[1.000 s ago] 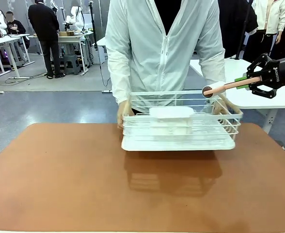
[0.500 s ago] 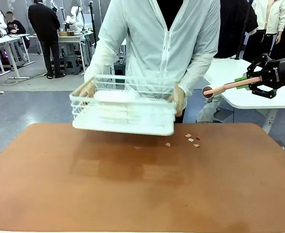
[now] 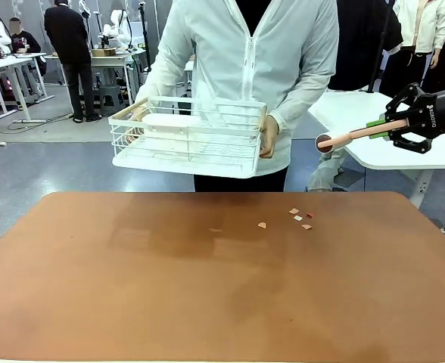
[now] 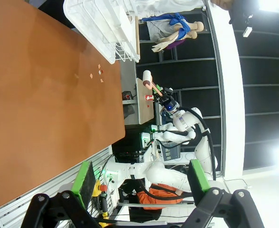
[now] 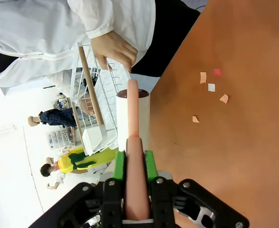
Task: Clean the table.
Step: Clean the table with the Lint Roller when the human lifts the Dish drying rack.
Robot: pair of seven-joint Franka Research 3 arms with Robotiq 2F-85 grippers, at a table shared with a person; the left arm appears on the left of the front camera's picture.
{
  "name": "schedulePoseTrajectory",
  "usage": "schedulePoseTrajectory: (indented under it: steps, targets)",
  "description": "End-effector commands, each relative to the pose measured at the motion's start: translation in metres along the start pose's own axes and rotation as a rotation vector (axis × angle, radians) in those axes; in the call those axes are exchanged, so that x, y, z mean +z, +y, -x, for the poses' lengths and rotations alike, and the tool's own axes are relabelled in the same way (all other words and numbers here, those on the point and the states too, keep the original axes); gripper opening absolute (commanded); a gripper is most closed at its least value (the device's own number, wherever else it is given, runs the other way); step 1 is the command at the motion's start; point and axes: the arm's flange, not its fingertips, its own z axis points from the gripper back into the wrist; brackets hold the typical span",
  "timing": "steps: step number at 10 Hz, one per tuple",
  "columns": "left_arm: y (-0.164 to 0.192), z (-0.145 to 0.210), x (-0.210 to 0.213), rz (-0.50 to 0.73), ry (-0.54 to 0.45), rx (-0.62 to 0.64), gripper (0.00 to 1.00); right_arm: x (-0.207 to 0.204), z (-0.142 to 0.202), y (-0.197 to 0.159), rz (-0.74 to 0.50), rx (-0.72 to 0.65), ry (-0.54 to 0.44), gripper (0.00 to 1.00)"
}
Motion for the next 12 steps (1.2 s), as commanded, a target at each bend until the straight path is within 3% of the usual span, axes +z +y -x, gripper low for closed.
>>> schedulePoseTrajectory:
  steps: [1,11,12]
  targets:
    - [-0.0003,0.0016,0.0025,0.002,-0.004,-0.001,1.0,-0.0003,0.0005,0.0006,-0.001,0.0,0.0,0.0]
    - [-0.0003,0.0016,0.0025,0.002,-0.004,-0.001,1.0,-0.0003,0.0005,0.0006,-0.001,0.0,0.0,0.0]
    - [-0.0003,0.0016,0.0025,0.002,-0.004,-0.001,1.0,0.0,0.0,0.0,0.0,0.0,0.0,0.21]
